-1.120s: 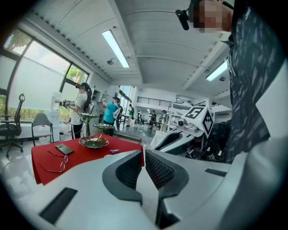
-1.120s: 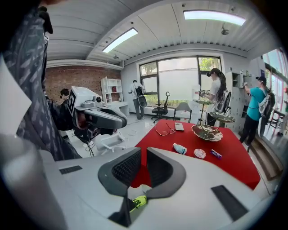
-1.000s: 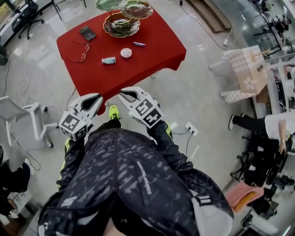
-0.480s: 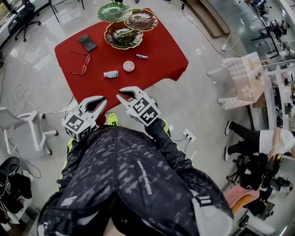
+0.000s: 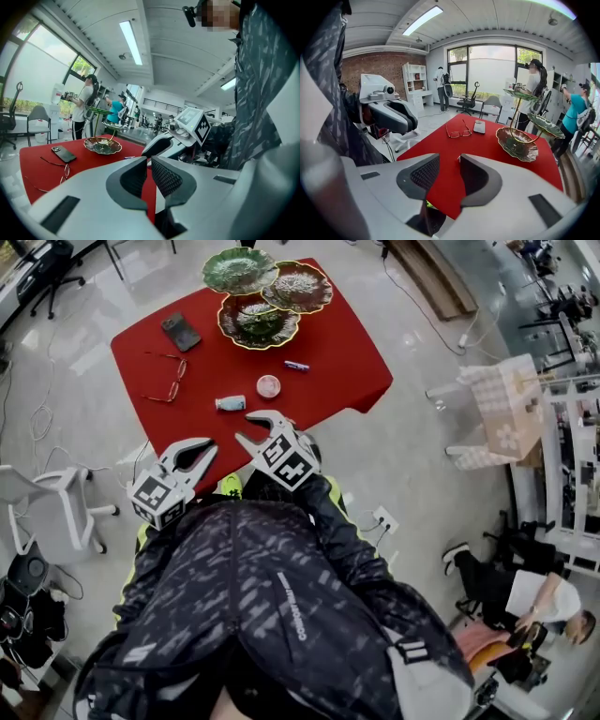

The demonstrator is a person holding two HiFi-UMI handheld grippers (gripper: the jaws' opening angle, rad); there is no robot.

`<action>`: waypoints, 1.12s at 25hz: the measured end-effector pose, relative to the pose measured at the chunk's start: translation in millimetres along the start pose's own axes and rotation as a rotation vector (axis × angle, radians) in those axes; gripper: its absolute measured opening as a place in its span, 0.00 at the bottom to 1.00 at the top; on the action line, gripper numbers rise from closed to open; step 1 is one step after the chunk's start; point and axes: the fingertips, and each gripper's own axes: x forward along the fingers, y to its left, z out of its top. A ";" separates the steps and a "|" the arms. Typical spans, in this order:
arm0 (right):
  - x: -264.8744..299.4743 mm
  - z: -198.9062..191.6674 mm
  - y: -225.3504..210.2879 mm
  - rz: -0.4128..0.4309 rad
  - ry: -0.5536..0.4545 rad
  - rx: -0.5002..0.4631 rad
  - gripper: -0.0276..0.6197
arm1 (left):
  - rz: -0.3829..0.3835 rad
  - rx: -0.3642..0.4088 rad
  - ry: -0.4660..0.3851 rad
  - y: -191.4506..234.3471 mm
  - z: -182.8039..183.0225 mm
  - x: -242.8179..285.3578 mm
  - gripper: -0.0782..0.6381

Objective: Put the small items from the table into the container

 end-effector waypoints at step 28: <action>135.1 -67.3 -68.7 0.133 0.271 -0.148 0.45 | 0.130 -0.112 -0.024 70.5 -12.3 5.9 0.15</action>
